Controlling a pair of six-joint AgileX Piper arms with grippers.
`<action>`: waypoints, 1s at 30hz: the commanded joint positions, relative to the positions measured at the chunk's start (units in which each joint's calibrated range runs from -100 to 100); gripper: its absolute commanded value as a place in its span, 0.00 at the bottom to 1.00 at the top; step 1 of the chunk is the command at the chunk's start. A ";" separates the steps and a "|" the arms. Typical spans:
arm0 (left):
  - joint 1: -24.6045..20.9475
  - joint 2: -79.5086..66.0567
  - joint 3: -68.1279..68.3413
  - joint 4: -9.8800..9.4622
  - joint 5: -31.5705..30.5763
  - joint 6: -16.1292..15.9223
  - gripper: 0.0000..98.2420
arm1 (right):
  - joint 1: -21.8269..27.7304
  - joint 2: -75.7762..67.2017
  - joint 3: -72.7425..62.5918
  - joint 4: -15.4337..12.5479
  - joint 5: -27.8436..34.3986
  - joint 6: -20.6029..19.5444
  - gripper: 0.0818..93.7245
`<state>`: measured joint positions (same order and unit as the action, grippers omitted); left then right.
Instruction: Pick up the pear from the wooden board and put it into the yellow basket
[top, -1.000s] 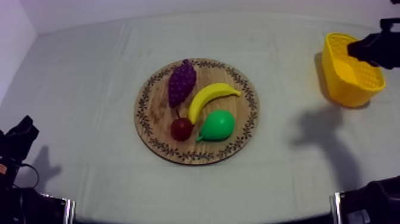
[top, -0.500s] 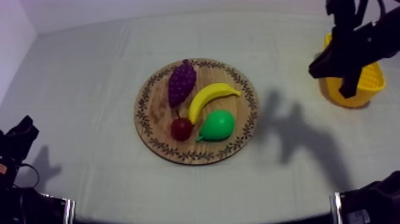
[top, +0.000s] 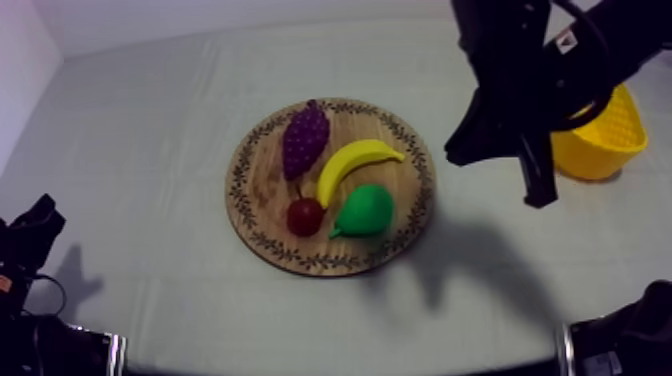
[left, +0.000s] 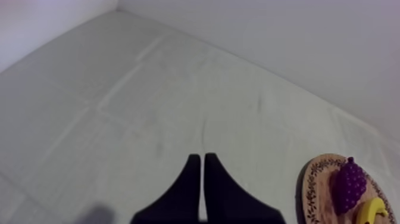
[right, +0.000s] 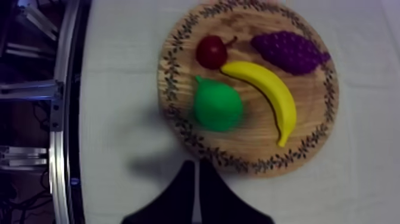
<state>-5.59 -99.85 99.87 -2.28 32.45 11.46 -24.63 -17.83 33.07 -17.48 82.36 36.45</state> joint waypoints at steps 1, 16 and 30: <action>-0.02 0.02 0.02 0.00 0.05 0.00 0.00 | -2.55 0.88 -0.86 0.35 -0.18 -0.28 0.01; -0.02 0.02 0.02 0.00 0.05 0.00 0.00 | -5.26 4.55 -0.20 5.92 -8.86 -2.86 0.11; -0.02 0.02 0.02 0.00 0.05 0.00 0.00 | -4.77 4.59 3.24 5.17 -14.54 -0.55 0.44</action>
<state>-5.59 -99.85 99.87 -2.28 32.45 11.46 -29.44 -13.10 36.11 -12.08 68.25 35.90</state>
